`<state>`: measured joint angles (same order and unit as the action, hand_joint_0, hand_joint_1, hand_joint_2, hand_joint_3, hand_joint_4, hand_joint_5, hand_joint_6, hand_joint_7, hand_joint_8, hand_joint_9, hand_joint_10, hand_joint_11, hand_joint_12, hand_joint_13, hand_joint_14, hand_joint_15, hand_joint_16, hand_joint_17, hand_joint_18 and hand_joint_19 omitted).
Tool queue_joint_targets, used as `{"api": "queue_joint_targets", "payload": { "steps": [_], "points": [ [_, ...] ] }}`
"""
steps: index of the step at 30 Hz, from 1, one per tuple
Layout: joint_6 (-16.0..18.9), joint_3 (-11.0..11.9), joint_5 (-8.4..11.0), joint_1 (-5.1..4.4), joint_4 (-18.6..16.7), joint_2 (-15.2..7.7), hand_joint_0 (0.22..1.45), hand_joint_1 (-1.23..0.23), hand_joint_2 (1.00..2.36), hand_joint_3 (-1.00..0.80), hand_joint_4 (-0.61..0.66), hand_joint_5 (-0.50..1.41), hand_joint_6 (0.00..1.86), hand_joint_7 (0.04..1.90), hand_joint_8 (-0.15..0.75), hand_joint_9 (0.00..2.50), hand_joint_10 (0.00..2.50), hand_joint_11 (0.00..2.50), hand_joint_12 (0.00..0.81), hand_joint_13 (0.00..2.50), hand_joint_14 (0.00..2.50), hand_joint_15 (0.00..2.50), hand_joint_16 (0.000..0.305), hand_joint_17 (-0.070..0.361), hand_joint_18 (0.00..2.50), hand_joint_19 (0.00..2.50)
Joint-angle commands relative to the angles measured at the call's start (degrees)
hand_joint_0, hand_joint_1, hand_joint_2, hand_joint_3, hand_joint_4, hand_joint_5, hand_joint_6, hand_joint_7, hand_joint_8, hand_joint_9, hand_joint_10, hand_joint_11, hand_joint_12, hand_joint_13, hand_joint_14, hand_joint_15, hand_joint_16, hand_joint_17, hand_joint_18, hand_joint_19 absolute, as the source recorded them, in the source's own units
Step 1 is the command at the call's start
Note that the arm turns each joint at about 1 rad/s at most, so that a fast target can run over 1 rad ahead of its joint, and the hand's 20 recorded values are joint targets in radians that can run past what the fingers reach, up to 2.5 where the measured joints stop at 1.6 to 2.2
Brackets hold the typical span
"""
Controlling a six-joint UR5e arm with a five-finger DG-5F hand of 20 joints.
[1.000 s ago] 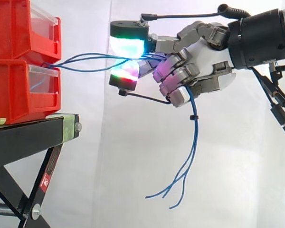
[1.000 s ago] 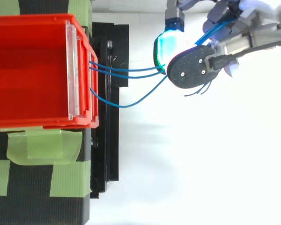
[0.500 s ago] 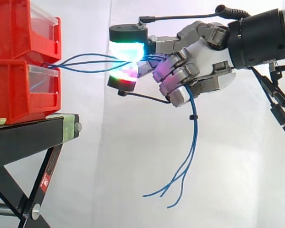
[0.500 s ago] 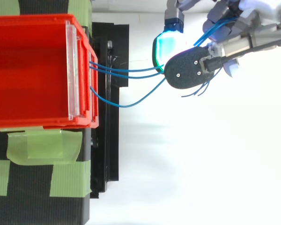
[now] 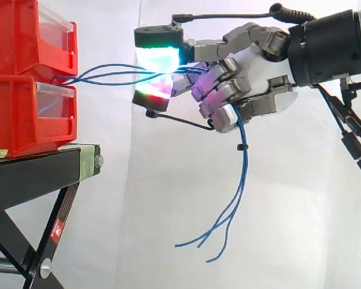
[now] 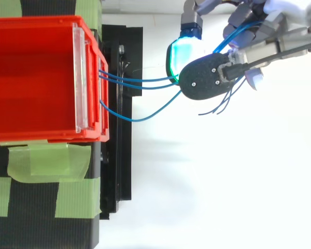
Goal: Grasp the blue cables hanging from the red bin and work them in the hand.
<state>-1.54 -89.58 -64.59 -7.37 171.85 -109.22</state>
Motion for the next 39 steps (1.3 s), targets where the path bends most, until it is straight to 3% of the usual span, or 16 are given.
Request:
{"api": "queue_joint_targets", "payload": {
  "steps": [1, 12, 19, 25, 30, 34, 39],
  "points": [
    [0.1, -0.1, -0.01, -0.02, 0.0, 0.1, 0.97, -0.69, 1.02, -0.23, 0.16, -0.12, 1.01, 1.03, 0.649, 1.84, 2.50, 2.50, 0.730, 2.10, 2.50, 2.00, 0.210, 0.158, 2.50, 0.59],
    [0.0, 0.0, 0.08, -0.54, -2.4, 0.0, 0.98, -0.68, 1.03, -0.17, 0.17, -0.12, 1.05, 1.01, 0.649, 1.84, 2.50, 2.50, 0.730, 2.10, 2.50, 2.00, 0.210, 0.158, 2.50, 0.59],
    [-1.5, 0.0, 1.31, -2.21, -2.9, 0.0, 0.97, -0.67, 1.02, 0.04, 0.19, -0.09, 1.07, 1.01, 0.649, 1.84, 2.50, 2.50, 0.730, 2.10, 2.50, 2.00, 0.210, 0.158, 2.50, 0.59],
    [-1.7, 0.0, 1.31, -3.71, -1.5, 0.0, 0.97, -0.67, 1.02, 0.07, 0.20, -0.09, 1.09, 1.01, 0.649, 1.84, 2.50, 2.50, 0.730, 2.10, 2.50, 2.00, 0.210, 0.158, 2.50, 0.59],
    [-1.6, -0.1, 1.40, -4.15, -1.2, 0.0, 0.98, -0.69, 1.01, 0.14, 0.22, -0.11, 1.10, 0.98, 0.649, 1.84, 2.50, 2.50, 0.730, 2.10, 2.50, 2.00, 0.210, 0.158, 2.50, 0.59],
    [-1.5, 0.0, 1.40, -4.23, -1.0, 0.0, 0.96, -0.69, 1.02, 0.01, 0.22, -0.12, 1.08, 0.99, 0.649, 1.84, 2.50, 2.50, 0.730, 2.10, 2.50, 2.00, 0.210, 0.158, 2.50, 0.59],
    [-1.5, 0.0, 1.58, -4.32, -1.2, -0.1, 0.97, -0.68, 1.02, 0.02, 0.21, -0.12, 1.07, 0.99, 0.649, 1.84, 2.50, 2.50, 0.730, 2.10, 2.50, 2.00, 0.210, 0.158, 2.50, 0.59]
  ]
}}
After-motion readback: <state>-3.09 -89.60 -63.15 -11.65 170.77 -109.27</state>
